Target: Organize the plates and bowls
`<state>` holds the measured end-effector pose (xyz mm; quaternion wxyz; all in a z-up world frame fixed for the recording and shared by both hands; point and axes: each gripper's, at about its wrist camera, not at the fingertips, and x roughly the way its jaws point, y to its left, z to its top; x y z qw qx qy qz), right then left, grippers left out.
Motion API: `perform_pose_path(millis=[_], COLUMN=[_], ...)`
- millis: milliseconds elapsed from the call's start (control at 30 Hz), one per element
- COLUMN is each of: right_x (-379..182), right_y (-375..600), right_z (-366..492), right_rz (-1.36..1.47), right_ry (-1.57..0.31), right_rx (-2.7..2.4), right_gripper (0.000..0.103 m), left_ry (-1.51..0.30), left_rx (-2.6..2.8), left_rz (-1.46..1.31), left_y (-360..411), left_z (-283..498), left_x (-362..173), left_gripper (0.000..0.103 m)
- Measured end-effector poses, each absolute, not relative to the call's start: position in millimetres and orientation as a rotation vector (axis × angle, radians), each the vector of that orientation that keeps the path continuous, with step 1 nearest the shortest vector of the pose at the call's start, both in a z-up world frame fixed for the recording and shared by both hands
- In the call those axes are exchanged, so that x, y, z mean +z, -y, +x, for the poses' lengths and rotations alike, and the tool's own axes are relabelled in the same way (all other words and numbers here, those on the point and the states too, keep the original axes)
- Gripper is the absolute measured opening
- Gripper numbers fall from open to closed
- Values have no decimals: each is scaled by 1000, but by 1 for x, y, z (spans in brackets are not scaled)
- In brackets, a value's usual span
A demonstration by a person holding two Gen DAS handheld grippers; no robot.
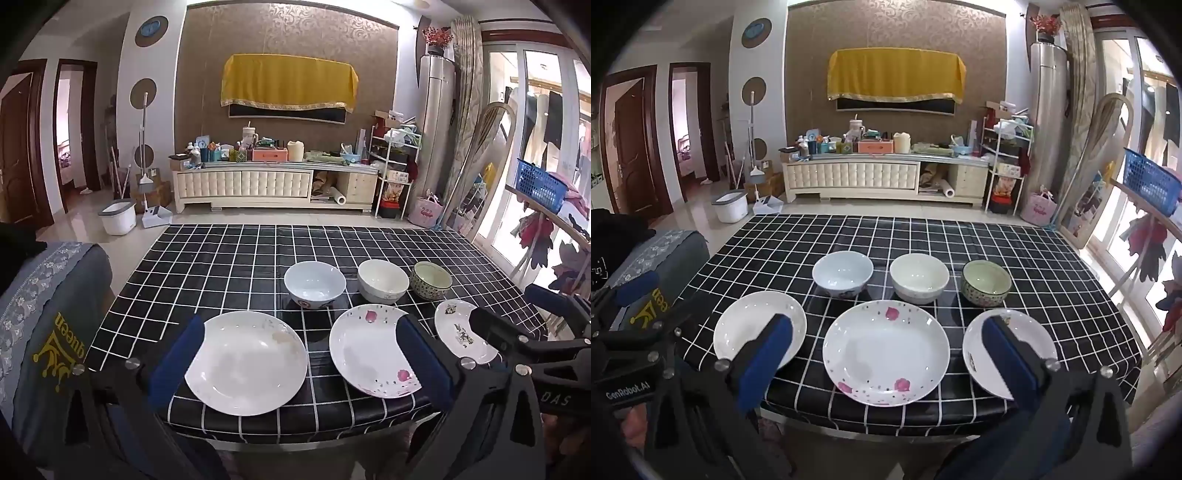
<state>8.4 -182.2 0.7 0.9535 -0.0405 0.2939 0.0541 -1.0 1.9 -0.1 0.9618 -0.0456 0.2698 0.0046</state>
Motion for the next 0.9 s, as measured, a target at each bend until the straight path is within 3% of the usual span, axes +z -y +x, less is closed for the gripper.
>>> perform_pose_path(millis=[900], right_x=[-3], right_y=[183], right_z=[11], right_rz=[-70], right_ry=[-626], right_rx=[135], right_gripper=[103], left_ry=[-566], left_rx=[17], left_rz=[-82], left_y=[-3], left_z=[-1], left_x=[-1], left_gripper=[103])
